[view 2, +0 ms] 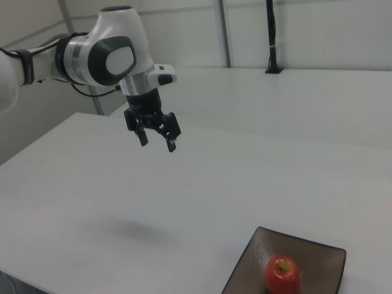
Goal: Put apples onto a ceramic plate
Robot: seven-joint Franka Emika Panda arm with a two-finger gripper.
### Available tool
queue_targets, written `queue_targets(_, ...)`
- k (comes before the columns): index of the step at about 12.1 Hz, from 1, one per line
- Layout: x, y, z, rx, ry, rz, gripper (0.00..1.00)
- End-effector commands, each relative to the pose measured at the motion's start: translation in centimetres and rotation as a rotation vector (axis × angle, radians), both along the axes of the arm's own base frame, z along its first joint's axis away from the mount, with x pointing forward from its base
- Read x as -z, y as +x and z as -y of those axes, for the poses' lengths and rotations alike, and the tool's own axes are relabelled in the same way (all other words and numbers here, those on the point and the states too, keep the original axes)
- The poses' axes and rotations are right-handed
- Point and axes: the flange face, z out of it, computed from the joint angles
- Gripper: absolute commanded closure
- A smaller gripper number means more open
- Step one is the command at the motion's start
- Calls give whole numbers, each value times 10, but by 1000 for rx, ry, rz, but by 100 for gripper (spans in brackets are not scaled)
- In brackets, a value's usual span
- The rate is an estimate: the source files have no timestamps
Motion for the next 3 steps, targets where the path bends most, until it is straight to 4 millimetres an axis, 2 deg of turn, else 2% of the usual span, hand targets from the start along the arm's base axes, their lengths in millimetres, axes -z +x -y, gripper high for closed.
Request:
queue_targets(1, -2, -5, 6, 18, -6, -18, 0)
queue_targets(3, -2, -4, 6, 24, -6, -17, 0)
